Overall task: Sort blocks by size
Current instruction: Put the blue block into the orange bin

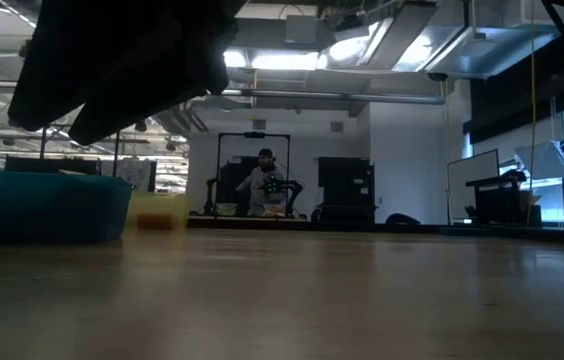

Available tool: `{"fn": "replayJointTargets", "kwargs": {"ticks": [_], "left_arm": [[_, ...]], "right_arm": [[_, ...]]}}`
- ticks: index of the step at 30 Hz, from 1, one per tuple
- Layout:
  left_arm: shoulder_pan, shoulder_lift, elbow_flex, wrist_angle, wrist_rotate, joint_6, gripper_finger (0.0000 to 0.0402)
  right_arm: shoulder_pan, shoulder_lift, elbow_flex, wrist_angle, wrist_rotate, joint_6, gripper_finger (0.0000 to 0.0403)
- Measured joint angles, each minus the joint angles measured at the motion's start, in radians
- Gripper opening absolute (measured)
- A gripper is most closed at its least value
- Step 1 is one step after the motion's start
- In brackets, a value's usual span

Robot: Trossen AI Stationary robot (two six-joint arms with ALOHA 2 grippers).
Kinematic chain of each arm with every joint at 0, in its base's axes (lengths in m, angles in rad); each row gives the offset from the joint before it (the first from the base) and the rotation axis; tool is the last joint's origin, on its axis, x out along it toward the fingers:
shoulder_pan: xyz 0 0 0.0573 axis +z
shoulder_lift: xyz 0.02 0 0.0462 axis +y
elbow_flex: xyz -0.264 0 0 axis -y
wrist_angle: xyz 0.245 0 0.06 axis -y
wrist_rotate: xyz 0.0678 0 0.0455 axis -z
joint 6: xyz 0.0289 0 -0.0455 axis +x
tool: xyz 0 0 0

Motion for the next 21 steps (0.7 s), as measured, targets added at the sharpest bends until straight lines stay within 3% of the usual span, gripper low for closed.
{"fn": "replayJointTargets", "kwargs": {"ticks": [9,11,17,21], "left_arm": [[-0.047,0.000,0.000,0.024,0.056,-0.086,0.0175],[-0.063,0.000,0.000,0.029,0.006,-0.076,0.0175],[-0.101,0.000,-0.003,0.054,-0.273,-0.003,0.0175],[-0.097,0.000,-0.045,0.192,-0.324,0.095,0.0175]], "right_arm": [[0.007,0.000,0.000,-0.005,-0.019,0.011,0.0204],[0.014,-0.002,0.000,-0.018,-0.018,0.020,0.0204],[0.033,-0.065,0.000,-0.169,0.077,0.052,0.0204],[0.040,-0.101,0.002,-0.349,0.182,0.117,0.0204]]}}
